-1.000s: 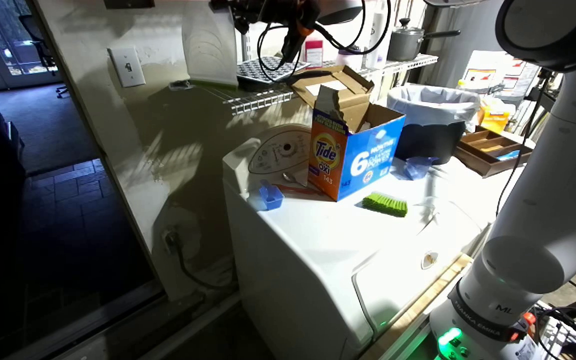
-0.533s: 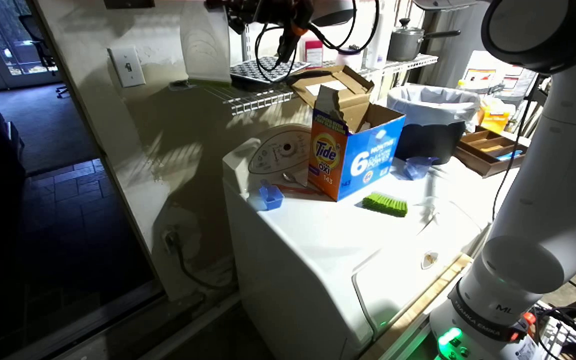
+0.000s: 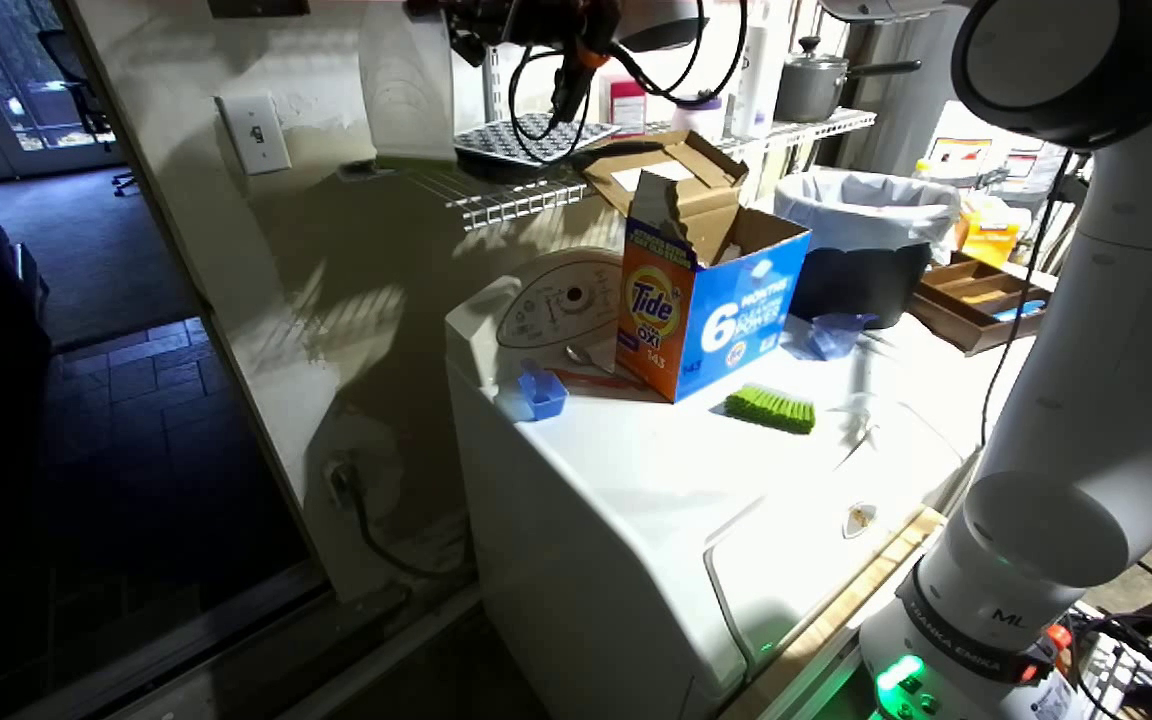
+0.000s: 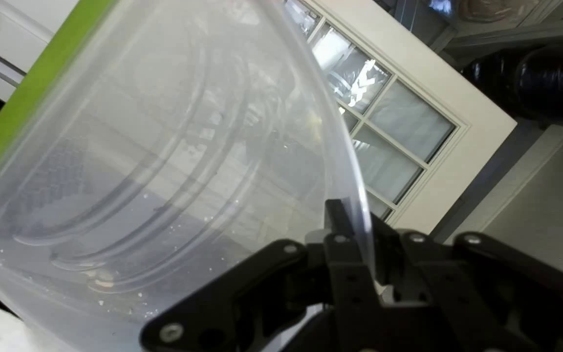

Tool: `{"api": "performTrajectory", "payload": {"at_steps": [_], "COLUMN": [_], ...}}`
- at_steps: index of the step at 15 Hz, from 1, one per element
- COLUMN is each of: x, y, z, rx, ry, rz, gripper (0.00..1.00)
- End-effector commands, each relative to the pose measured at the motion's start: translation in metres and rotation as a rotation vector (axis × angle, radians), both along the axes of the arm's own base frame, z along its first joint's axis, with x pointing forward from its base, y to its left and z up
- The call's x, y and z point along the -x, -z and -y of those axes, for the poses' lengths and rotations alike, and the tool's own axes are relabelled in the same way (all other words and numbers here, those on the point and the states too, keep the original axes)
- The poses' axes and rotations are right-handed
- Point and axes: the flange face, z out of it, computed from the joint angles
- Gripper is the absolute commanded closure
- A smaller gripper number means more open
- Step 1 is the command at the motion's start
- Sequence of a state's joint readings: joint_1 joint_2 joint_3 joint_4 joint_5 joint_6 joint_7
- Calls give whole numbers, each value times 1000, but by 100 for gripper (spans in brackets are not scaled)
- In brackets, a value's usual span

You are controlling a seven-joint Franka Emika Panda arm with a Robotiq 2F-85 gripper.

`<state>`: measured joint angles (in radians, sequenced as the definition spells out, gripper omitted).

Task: Hang the dust pan on the hook

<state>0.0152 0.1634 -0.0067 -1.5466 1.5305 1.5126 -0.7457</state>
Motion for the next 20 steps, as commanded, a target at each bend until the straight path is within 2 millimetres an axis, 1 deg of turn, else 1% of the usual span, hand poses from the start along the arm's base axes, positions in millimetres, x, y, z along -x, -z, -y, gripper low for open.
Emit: {"api": "performTrajectory", "payload": {"at_steps": [1,8,14,20], "x": [-11,-17,-22,-21], "y": [-8,-4,-2,-4], "z": [-4,-11,-7,-8], "rx": [-25,-25,-24,-19], "ry": [8,-4,19,18], "rz": [-26,-40,-55,-54], "gripper": [98,98,98,98]}}
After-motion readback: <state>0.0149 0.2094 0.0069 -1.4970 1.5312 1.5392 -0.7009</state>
